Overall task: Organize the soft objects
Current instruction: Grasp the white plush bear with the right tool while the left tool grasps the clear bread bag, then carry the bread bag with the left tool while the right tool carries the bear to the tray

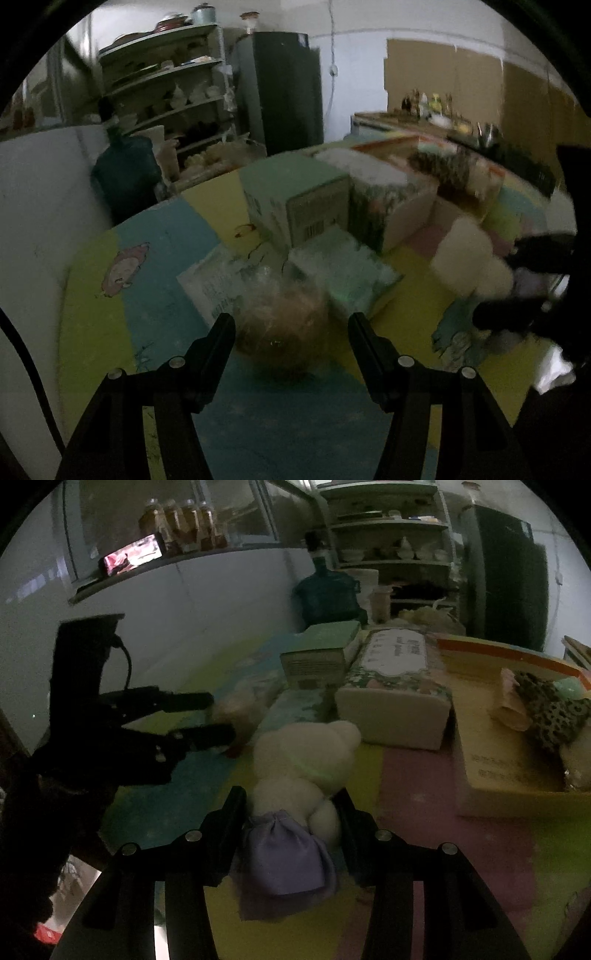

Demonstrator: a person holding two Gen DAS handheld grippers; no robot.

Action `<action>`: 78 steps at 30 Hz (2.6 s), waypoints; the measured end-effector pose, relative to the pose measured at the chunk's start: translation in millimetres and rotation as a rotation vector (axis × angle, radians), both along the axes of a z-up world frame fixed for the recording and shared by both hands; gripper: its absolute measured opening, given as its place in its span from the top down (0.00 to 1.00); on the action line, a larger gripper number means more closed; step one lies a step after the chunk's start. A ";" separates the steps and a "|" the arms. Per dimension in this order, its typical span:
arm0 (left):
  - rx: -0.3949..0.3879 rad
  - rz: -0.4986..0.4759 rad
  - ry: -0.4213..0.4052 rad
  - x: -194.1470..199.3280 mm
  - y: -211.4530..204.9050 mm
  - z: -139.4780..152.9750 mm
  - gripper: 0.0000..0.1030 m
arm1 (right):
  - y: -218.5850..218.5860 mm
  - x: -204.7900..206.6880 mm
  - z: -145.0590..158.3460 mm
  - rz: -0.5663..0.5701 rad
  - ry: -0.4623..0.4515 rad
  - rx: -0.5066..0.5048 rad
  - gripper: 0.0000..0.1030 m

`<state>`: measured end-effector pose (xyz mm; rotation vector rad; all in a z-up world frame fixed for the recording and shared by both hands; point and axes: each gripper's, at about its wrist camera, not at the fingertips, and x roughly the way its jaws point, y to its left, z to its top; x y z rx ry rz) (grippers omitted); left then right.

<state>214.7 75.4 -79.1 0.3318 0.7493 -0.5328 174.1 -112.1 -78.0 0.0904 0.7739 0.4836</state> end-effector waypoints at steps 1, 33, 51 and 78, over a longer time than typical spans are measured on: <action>0.011 -0.003 0.000 0.6 -1.0 -1.6 0.39 | -0.9 0.4 -0.5 -0.002 0.003 0.002 0.52; -0.188 0.137 -0.070 -33.7 13.7 21.7 0.50 | 1.5 -5.0 6.1 -0.014 -0.022 0.008 0.52; -0.265 0.314 -0.124 -57.8 -3.3 44.6 0.50 | -11.2 -7.9 22.0 -0.033 -0.064 0.024 0.52; -0.338 0.385 -0.143 -45.0 -65.2 61.1 0.50 | -77.0 -7.7 52.2 -0.118 -0.152 0.083 0.52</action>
